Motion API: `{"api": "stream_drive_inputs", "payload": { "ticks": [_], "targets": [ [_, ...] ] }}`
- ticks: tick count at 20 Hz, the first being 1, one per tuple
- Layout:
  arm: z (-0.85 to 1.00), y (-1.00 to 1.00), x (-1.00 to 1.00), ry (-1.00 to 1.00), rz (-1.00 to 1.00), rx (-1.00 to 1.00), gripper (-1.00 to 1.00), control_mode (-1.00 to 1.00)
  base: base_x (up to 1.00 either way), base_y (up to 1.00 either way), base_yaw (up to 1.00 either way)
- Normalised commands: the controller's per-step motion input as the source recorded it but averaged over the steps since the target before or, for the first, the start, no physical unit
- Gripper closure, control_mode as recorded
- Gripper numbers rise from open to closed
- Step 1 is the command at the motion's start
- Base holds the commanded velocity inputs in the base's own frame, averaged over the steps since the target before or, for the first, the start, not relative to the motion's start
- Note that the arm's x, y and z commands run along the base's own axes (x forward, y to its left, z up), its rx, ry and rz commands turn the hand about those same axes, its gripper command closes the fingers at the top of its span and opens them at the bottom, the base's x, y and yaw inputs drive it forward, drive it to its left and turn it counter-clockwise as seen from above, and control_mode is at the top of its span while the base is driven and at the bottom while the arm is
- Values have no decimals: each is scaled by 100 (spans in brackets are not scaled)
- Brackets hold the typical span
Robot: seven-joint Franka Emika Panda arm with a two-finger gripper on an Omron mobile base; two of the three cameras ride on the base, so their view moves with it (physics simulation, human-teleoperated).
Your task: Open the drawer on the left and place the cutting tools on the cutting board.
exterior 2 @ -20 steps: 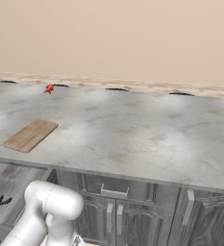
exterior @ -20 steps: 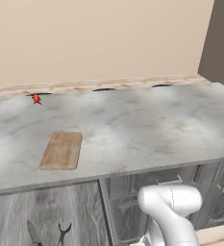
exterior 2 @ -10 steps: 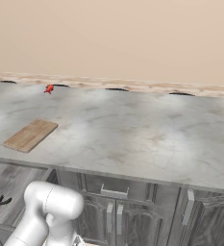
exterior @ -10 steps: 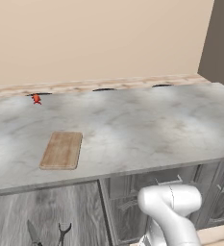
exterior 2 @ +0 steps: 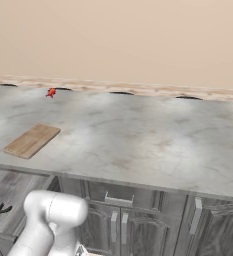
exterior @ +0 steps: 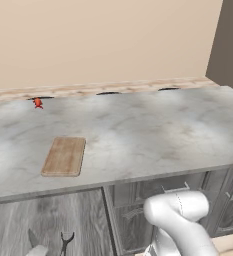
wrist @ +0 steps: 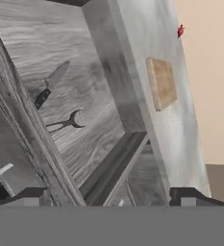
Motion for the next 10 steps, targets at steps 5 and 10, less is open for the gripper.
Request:
{"api": "stream_drive_inputs", "payload": {
  "ticks": [5,10],
  "targets": [
    [73,-53,82,25,-4,23,-100,-100,0,0,0],
    [21,-39,96,29,-4,14,-100,-100,0,0,0]
  ]
}}
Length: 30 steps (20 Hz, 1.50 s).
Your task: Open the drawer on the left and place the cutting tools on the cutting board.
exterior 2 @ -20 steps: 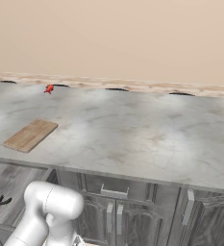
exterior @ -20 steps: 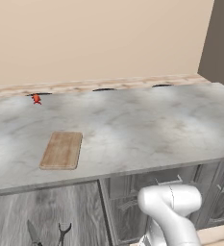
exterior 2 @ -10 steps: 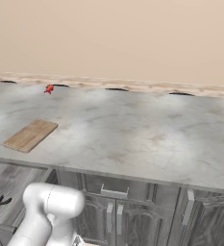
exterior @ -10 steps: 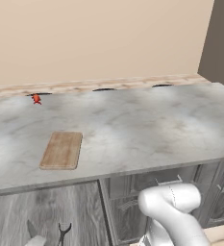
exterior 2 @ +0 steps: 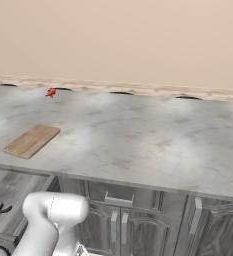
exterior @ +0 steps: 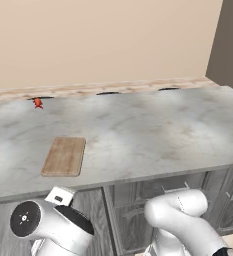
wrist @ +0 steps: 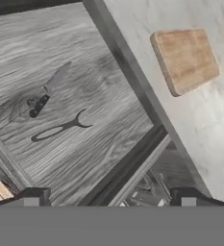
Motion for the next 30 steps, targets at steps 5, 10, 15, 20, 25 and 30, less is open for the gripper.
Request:
{"api": "stream_drive_inputs", "payload": {
  "ticks": [5,10,15,20,25,30],
  "targets": [
    [-12,-6,67,26,-1,1,-100,-100,0,0,0],
    [-39,1,27,28,0,0,-100,-100,0,0,0],
    [-63,18,-3,33,0,0,-100,-100,0,0,0],
    [-67,23,-9,27,0,0,-100,-100,0,0,0],
    [-49,19,-14,17,0,0,-100,-100,0,0,0],
    [-29,15,-35,9,0,0,-100,-100,0,0,0]
  ]
}}
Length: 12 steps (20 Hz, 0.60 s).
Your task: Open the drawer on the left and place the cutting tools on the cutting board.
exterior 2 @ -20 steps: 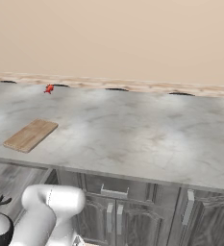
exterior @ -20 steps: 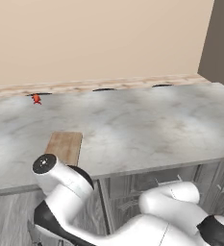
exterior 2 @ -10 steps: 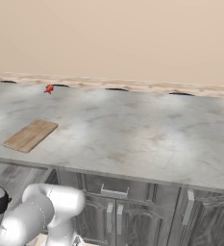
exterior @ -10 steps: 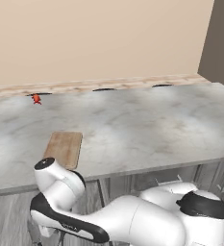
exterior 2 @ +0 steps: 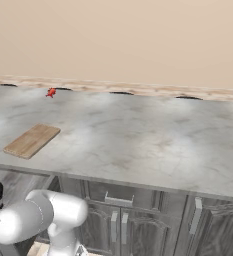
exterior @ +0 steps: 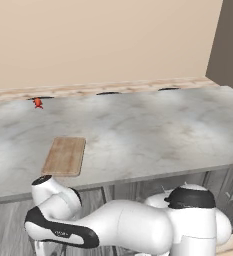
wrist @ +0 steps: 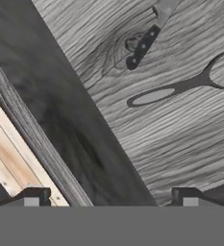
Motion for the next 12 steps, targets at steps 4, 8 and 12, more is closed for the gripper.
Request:
{"api": "stream_drive_inputs", "payload": {
  "ticks": [4,8,12],
  "targets": [
    [-30,17,-38,9,0,0,-100,-100,0,0,0],
    [-33,12,-12,10,0,0,-100,-100,0,0,0],
    [-32,11,-1,10,0,-1,-100,-100,0,0,0]
  ]
}}
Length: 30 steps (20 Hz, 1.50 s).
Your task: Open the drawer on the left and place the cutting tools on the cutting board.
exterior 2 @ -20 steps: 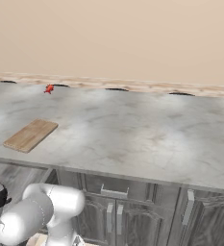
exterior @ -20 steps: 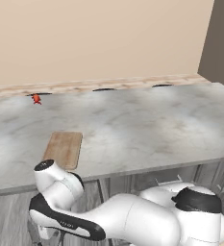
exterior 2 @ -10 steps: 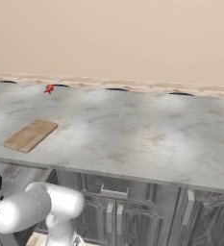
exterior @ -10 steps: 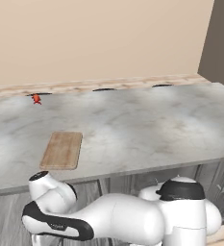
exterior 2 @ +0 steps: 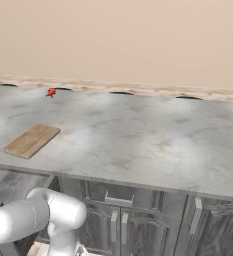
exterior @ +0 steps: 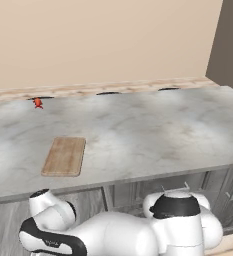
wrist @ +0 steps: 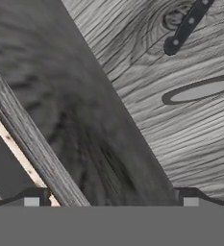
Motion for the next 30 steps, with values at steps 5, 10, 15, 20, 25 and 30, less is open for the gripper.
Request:
{"api": "stream_drive_inputs", "payload": {
  "ticks": [5,10,15,20,25,30],
  "targets": [
    [-29,18,-24,6,0,-2,-100,-100,0,0,0],
    [-30,30,-46,6,0,-1,-100,-100,0,0,0],
    [-29,37,-66,7,0,0,-100,-100,0,0,0],
    [-36,50,-99,3,0,0,-100,-100,0,0,0],
    [-12,32,-63,0,0,-1,-100,-100,0,0,0],
    [28,0,29,0,-12,-5,-100,-100,0,0,0]
  ]
}}
